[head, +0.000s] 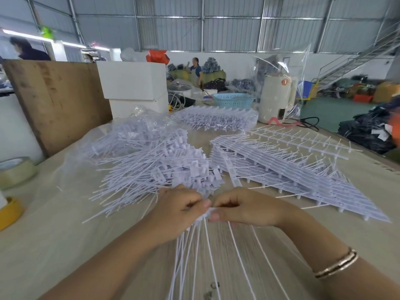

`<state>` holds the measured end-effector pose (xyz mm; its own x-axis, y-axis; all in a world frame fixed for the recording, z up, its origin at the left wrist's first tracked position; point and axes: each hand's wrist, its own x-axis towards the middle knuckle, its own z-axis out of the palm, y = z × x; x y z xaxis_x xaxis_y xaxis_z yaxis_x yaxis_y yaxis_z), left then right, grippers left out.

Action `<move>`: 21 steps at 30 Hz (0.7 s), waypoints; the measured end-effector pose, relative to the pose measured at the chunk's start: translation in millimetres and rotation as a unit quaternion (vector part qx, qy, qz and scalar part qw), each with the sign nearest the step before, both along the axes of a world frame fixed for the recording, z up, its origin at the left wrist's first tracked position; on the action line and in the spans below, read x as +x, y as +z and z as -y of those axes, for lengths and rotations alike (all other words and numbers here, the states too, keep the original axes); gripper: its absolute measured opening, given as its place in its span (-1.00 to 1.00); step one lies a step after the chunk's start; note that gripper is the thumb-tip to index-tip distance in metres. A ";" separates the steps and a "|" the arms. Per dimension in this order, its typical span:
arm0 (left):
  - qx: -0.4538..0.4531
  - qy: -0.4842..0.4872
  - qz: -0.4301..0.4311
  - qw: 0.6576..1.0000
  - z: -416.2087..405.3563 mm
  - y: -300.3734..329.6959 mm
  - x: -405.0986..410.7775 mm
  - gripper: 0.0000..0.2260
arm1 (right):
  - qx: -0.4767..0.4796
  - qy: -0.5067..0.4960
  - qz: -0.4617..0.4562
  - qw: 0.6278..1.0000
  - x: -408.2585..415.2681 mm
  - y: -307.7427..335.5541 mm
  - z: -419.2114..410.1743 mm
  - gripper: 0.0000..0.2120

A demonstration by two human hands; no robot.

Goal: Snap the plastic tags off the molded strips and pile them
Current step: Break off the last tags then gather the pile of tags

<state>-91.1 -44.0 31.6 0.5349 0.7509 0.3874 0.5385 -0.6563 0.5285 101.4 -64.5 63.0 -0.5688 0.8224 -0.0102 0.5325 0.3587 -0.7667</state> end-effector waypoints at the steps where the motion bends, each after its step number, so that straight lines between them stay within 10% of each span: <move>1: -0.013 0.004 0.025 1.000 -0.7 0.1 0.5 -0.60 | 0.005 -0.003 -0.013 1.000 -0.8 -2.2 -1.4 -0.78; 12: -0.286 0.075 0.331 0.896 1.0 5.3 -3.1 -0.68 | 0.213 -0.122 -0.192 0.950 -11.8 -11.7 -4.5 -0.78; 16: 0.005 0.114 0.086 0.990 -10.4 2.9 -20.8 -0.58 | 0.161 -0.119 -0.164 0.966 -1.9 -8.3 -1.3 -0.85; 21: 0.152 0.136 -0.143 0.968 -9.1 -2.4 -13.5 -0.64 | 0.125 -0.085 -0.097 0.984 -8.6 -15.2 -1.7 -0.66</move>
<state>-104.7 -34.9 29.2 0.4506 0.7538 0.4782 0.8096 -0.5708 0.1369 92.8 -62.8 47.8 -0.3933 0.8694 0.2990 0.4538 0.4664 -0.7593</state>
